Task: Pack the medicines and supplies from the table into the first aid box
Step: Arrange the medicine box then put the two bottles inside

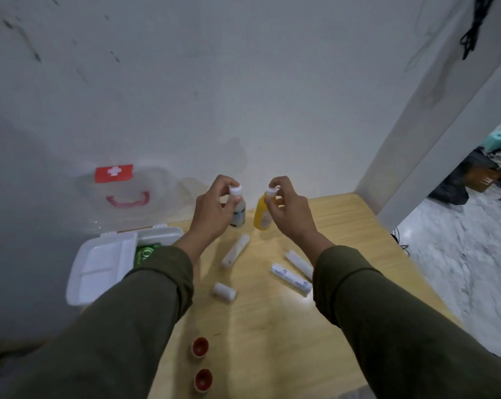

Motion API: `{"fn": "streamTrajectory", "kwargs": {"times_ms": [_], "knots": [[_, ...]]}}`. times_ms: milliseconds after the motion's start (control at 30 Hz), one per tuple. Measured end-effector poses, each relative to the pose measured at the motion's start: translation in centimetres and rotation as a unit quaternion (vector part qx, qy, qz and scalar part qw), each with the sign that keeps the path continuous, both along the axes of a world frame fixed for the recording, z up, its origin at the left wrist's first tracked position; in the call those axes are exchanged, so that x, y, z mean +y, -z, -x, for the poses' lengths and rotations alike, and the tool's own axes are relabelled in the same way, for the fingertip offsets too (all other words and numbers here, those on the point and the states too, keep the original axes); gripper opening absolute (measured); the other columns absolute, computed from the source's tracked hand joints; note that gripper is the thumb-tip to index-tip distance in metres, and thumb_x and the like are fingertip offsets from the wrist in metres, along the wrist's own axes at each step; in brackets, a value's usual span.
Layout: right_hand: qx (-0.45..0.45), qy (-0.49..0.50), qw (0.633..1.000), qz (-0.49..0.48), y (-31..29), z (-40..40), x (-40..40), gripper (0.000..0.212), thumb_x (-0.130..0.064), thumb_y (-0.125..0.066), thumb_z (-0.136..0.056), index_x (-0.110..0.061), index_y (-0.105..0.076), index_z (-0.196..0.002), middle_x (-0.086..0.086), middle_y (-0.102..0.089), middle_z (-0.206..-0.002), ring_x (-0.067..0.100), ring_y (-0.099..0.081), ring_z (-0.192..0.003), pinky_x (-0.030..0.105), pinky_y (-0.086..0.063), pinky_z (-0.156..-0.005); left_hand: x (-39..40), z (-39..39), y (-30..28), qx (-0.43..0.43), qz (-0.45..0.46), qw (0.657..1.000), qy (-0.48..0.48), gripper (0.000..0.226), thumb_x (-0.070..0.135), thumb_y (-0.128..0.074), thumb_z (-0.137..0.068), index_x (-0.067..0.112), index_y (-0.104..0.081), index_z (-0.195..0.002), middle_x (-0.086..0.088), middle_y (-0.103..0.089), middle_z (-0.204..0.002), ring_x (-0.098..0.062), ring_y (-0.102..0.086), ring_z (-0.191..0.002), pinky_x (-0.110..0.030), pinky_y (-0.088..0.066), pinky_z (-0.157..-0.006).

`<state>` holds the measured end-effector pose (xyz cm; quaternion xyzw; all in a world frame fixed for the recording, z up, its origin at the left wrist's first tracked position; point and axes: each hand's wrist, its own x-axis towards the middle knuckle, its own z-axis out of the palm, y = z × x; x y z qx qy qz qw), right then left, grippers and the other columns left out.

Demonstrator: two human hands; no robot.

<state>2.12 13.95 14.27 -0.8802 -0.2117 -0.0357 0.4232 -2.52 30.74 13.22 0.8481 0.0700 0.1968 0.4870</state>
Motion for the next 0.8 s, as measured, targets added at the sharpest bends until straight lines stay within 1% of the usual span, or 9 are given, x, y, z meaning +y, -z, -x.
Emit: {"fn": "streamTrajectory", "kwargs": {"times_ms": [100, 167, 300, 400, 500, 600, 800], "knots": [[0.002, -0.008, 1.000, -0.029, -1.1, 2.4, 3.8, 0.020, -0.022, -0.055, -0.091, -0.022, -0.044, -0.108, 0.010, -0.064, -0.105, 0.028, -0.066, -0.088, 0.041, -0.056, -0.074, 3.8, 2.2, -1.2, -0.009, -0.001, 1.000, -0.003, 0.017, 0.015, -0.061, -0.088, 0.024, -0.053, -0.100, 0.010, -0.062, -0.103, -0.005, -0.059, -0.098, -0.020, -0.047, -0.075], [0.000, -0.018, 0.999, -0.040, -1.6, 3.9, 6.3, 0.020, -0.023, -0.054, -0.092, -0.021, -0.044, -0.108, 0.010, -0.064, -0.106, 0.027, -0.065, -0.088, 0.040, -0.055, -0.073, 6.3, 3.6, -1.7, -0.013, -0.001, 1.000, -0.003, 0.018, 0.014, -0.062, -0.087, 0.023, -0.053, -0.100, 0.008, -0.063, -0.103, -0.006, -0.059, -0.098, -0.018, -0.045, -0.075], [0.015, -0.039, 0.998, -0.052, -2.1, 6.4, 10.7, 0.021, -0.023, -0.054, -0.092, -0.020, -0.044, -0.110, 0.010, -0.064, -0.109, 0.022, -0.064, -0.087, 0.039, -0.056, -0.075, 10.9, 6.0, -1.8, -0.010, 0.004, 1.000, -0.012, 0.019, 0.009, -0.063, -0.086, 0.019, -0.055, -0.100, 0.005, -0.063, -0.104, -0.009, -0.060, -0.099, -0.022, -0.045, -0.084], [0.027, -0.057, 0.997, -0.051, -2.0, 7.7, 13.1, 0.021, -0.023, -0.055, -0.092, -0.021, -0.044, -0.109, 0.006, -0.063, -0.105, 0.024, -0.065, -0.088, 0.039, -0.056, -0.076, 13.3, 7.3, -1.3, 0.009, 0.007, 1.000, -0.004, 0.020, 0.008, -0.063, -0.087, 0.021, -0.054, -0.100, 0.005, -0.063, -0.105, -0.010, -0.060, -0.102, -0.025, -0.044, -0.090], [0.031, -0.068, 0.997, -0.037, -1.5, 8.9, 14.5, 0.020, -0.022, -0.056, -0.091, -0.020, -0.045, -0.108, 0.001, -0.061, -0.098, 0.022, -0.065, -0.084, 0.036, -0.055, -0.074, 14.4, 8.2, -0.7, 0.027, 0.012, 1.000, 0.010, 0.021, 0.006, -0.062, -0.087, 0.022, -0.052, -0.098, 0.007, -0.061, -0.105, -0.006, -0.057, -0.101, -0.021, -0.041, -0.087], [0.035, -0.074, 0.996, -0.018, -0.6, 9.5, 15.0, 0.020, -0.022, -0.056, -0.090, -0.020, -0.046, -0.107, -0.001, -0.061, -0.094, 0.019, -0.064, -0.081, 0.028, -0.051, -0.069, 14.7, 8.4, 0.0, 0.041, 0.020, 0.999, 0.029, 0.019, 0.006, -0.062, -0.087, 0.018, -0.053, -0.099, 0.006, -0.061, -0.106, -0.006, -0.056, -0.103, -0.017, -0.039, -0.084], [0.054, -0.066, 0.996, 0.006, 1.0, 10.1, 14.8, 0.020, -0.023, -0.057, -0.090, -0.022, -0.044, -0.106, 0.000, -0.062, -0.093, 0.015, -0.061, -0.074, 0.017, -0.044, -0.059, 14.5, 7.8, 1.5, 0.066, 0.020, 0.994, 0.081, 0.020, 0.011, -0.064, -0.086, 0.022, -0.053, -0.097, 0.003, -0.062, -0.113, -0.013, -0.057, -0.112, -0.027, -0.043, -0.089]]}}
